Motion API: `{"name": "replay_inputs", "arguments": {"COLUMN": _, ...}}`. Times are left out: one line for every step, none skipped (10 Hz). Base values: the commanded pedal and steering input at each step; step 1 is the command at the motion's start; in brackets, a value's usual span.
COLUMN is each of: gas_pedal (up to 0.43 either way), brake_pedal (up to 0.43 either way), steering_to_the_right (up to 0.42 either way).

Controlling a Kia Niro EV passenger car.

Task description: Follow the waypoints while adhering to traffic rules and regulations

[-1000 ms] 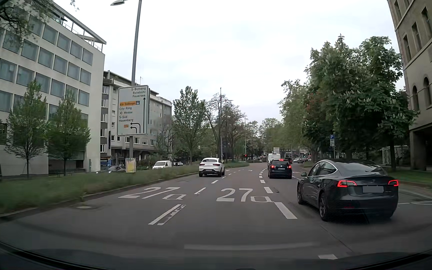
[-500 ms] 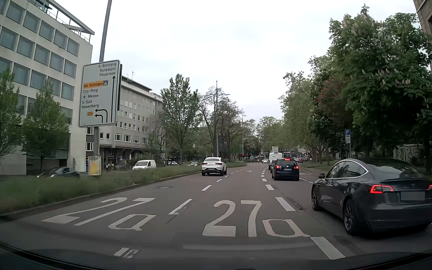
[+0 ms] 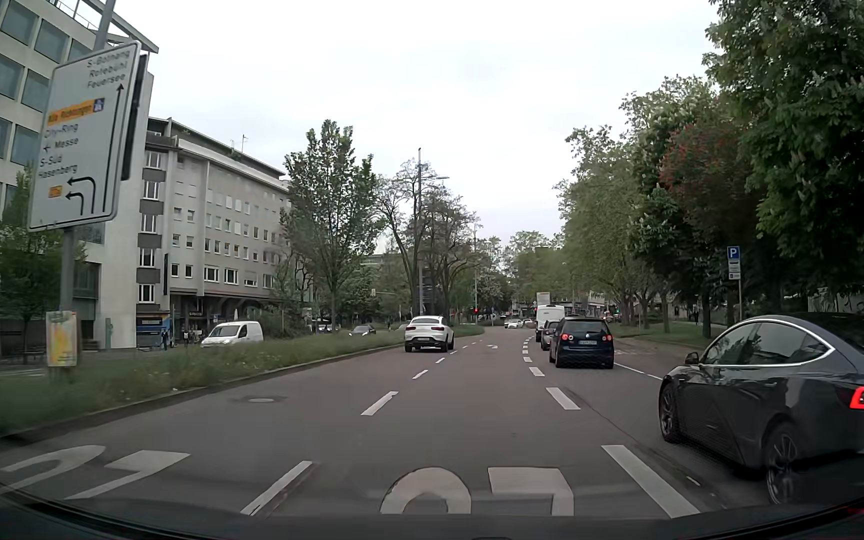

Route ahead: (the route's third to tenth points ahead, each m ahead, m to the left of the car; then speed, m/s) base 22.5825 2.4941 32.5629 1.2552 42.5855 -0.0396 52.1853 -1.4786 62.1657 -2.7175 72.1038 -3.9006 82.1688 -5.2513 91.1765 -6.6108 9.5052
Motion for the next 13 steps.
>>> {"name": "replay_inputs", "arguments": {"gas_pedal": 0.087, "brake_pedal": 0.0, "steering_to_the_right": 0.018}}
{"name": "replay_inputs", "arguments": {"gas_pedal": 0.087, "brake_pedal": 0.0, "steering_to_the_right": 0.018}}
{"name": "replay_inputs", "arguments": {"gas_pedal": 0.098, "brake_pedal": 0.0, "steering_to_the_right": 0.018}}
{"name": "replay_inputs", "arguments": {"gas_pedal": 0.098, "brake_pedal": 0.0, "steering_to_the_right": 0.018}}
{"name": "replay_inputs", "arguments": {"gas_pedal": 0.098, "brake_pedal": 0.0, "steering_to_the_right": 0.019}}
{"name": "replay_inputs", "arguments": {"gas_pedal": 0.098, "brake_pedal": 0.0, "steering_to_the_right": 0.02}}
{"name": "replay_inputs", "arguments": {"gas_pedal": 0.098, "brake_pedal": 0.0, "steering_to_the_right": 0.021}}
{"name": "replay_inputs", "arguments": {"gas_pedal": 0.098, "brake_pedal": 0.0, "steering_to_the_right": 0.021}}
{"name": "replay_inputs", "arguments": {"gas_pedal": 0.098, "brake_pedal": 0.0, "steering_to_the_right": 0.022}}
{"name": "replay_inputs", "arguments": {"gas_pedal": 0.098, "brake_pedal": 0.0, "steering_to_the_right": 0.023}}
{"name": "replay_inputs", "arguments": {"gas_pedal": 0.098, "brake_pedal": 0.0, "steering_to_the_right": 0.021}}
{"name": "replay_inputs", "arguments": {"gas_pedal": 0.098, "brake_pedal": 0.0, "steering_to_the_right": 0.021}}
{"name": "replay_inputs", "arguments": {"gas_pedal": 0.11, "brake_pedal": 0.0, "steering_to_the_right": 0.021}}
